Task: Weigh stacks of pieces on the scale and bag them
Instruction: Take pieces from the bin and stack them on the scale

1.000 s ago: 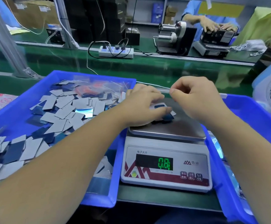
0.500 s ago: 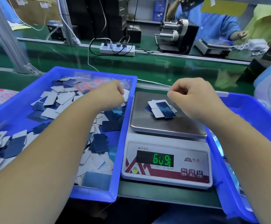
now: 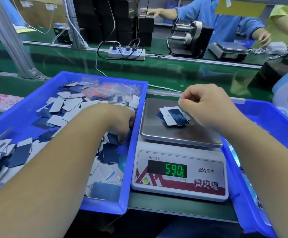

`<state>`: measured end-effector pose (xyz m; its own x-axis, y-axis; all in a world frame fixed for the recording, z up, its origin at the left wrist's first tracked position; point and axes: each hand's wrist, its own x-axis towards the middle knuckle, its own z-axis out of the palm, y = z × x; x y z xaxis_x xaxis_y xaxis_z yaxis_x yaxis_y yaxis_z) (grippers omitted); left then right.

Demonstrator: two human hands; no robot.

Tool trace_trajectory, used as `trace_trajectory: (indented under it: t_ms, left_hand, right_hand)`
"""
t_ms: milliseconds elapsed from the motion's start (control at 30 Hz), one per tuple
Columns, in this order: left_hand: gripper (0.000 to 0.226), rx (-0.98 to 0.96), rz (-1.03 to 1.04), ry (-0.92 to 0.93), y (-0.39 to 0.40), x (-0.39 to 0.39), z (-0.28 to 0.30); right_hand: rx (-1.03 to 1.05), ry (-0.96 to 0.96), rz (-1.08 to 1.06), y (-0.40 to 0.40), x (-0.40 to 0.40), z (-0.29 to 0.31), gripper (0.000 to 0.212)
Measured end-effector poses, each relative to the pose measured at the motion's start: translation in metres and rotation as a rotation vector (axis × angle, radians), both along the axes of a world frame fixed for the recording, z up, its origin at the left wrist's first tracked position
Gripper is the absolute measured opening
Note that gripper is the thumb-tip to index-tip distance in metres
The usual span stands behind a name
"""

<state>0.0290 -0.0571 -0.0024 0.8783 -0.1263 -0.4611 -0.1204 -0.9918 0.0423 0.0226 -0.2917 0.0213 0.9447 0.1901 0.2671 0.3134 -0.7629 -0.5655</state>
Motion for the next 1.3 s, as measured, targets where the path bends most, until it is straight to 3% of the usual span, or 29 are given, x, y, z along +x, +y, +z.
trace_trajectory:
  t_ms: [133, 267, 367, 467, 533, 600, 667, 800, 900, 967, 1067, 1167, 1300]
  left_hand:
    - [0.034, -0.075, 0.054, 0.013, 0.004, 0.003, -0.002]
    - [0.035, -0.143, 0.082, -0.039, 0.010, 0.008, -0.005]
    - [0.030, -0.322, 0.199, -0.223, 0.016, 0.011, -0.001]
    - [0.017, -0.733, 0.340, -0.518, 0.012, 0.012, 0.006]
    - [0.021, -1.147, 0.301, -0.457, -0.001, 0.006, 0.012]
    - [0.031, -1.306, 0.119, -0.291, -0.017, 0.000, 0.012]
    - [0.034, -1.286, -0.030, -0.247, -0.036, -0.005, 0.007]
    - [0.035, -1.054, -0.153, -0.385, -0.055, -0.003, -0.002]
    - [0.050, -0.939, -0.173, -0.446, -0.054, -0.001, -0.005]
    - [0.054, -0.949, -0.141, -0.466, -0.050, 0.000, -0.004]
    - [0.032, -0.946, -0.069, -0.544, -0.038, 0.005, -0.001]
    - [0.030, -0.889, 0.175, -0.538, -0.014, 0.013, 0.001]
    - [0.012, -0.512, 0.348, -0.390, 0.013, 0.020, -0.004]
  right_hand:
    - [0.007, 0.008, 0.008, 0.001, -0.001, 0.000, 0.018]
    - [-0.001, 0.008, 0.012, 0.000, -0.001, 0.000, 0.018]
    - [-0.001, -0.007, 0.006, 0.000, 0.000, 0.002, 0.019]
    - [0.012, -0.043, -0.025, -0.004, 0.003, 0.004, 0.019]
    - [0.033, -0.063, -0.061, -0.007, 0.005, 0.006, 0.019]
    - [0.070, -0.072, -0.102, -0.011, 0.007, 0.008, 0.020]
    - [0.101, -0.074, -0.124, -0.014, 0.008, 0.010, 0.019]
    - [0.079, -0.076, -0.135, -0.014, 0.009, 0.009, 0.018]
    - [0.057, -0.065, -0.139, -0.013, 0.010, 0.008, 0.018]
    - [0.046, -0.064, -0.139, -0.012, 0.010, 0.007, 0.018]
    - [0.045, -0.055, -0.112, -0.012, 0.009, 0.007, 0.020]
    - [0.021, -0.035, -0.077, -0.011, 0.009, 0.005, 0.021]
    - [-0.006, -0.013, -0.048, -0.009, 0.009, 0.001, 0.019]
